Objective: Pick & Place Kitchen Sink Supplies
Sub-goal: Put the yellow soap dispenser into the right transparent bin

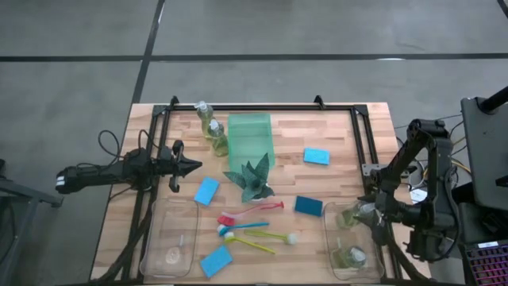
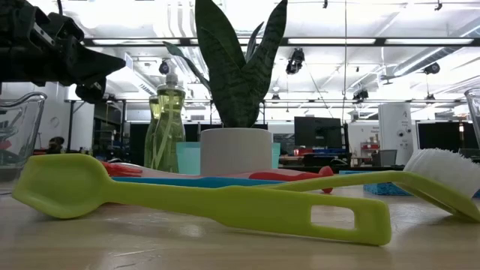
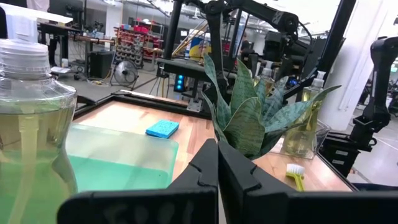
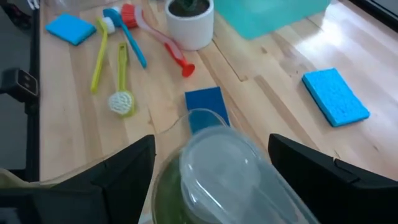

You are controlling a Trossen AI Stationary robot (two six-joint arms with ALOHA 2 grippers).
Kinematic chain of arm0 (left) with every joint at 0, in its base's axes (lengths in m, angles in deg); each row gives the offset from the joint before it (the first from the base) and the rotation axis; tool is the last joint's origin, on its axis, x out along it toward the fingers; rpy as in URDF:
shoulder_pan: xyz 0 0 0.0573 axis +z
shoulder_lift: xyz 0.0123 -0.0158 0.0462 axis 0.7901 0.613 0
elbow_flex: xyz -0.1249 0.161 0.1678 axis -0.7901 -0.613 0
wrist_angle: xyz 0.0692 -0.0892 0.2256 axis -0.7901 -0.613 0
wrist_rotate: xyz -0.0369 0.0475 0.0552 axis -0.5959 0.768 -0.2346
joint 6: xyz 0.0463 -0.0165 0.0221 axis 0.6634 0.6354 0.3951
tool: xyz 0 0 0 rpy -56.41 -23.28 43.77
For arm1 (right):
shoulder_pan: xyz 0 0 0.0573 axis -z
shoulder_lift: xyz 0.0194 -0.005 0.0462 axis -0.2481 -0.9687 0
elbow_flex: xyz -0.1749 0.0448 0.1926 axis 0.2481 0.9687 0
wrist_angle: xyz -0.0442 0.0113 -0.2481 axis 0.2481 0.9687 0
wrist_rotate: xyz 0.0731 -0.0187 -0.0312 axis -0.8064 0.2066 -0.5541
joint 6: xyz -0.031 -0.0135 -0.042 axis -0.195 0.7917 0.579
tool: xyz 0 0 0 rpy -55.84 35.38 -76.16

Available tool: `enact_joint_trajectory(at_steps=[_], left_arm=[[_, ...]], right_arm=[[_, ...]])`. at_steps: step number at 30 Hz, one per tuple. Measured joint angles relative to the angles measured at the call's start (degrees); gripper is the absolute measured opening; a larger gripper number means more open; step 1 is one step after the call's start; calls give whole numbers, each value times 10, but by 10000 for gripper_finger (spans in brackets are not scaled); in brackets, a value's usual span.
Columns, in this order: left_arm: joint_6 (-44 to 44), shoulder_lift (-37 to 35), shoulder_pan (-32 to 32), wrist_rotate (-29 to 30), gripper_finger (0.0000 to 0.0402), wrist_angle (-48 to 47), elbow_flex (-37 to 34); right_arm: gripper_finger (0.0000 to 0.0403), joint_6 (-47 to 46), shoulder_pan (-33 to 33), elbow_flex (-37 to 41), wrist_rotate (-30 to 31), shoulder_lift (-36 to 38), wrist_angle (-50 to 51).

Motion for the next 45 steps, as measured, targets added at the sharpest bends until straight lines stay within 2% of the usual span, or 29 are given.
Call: enact_joint_trajectory(at_steps=[15, 26, 35, 45], left_arm=[[0, 0, 0, 0, 0, -1, 0], [0, 0, 0, 0, 0, -1, 0], [0, 0, 0, 0, 0, -1, 0], [0, 0, 0, 0, 0, -1, 0]], right_arm=[[315, 35, 0, 0, 30, 53, 0], [320, 77, 0, 0, 102, 97, -1], [315, 122, 0, 0, 193, 135, -2], [323, 162, 1, 0, 348, 151, -9]])
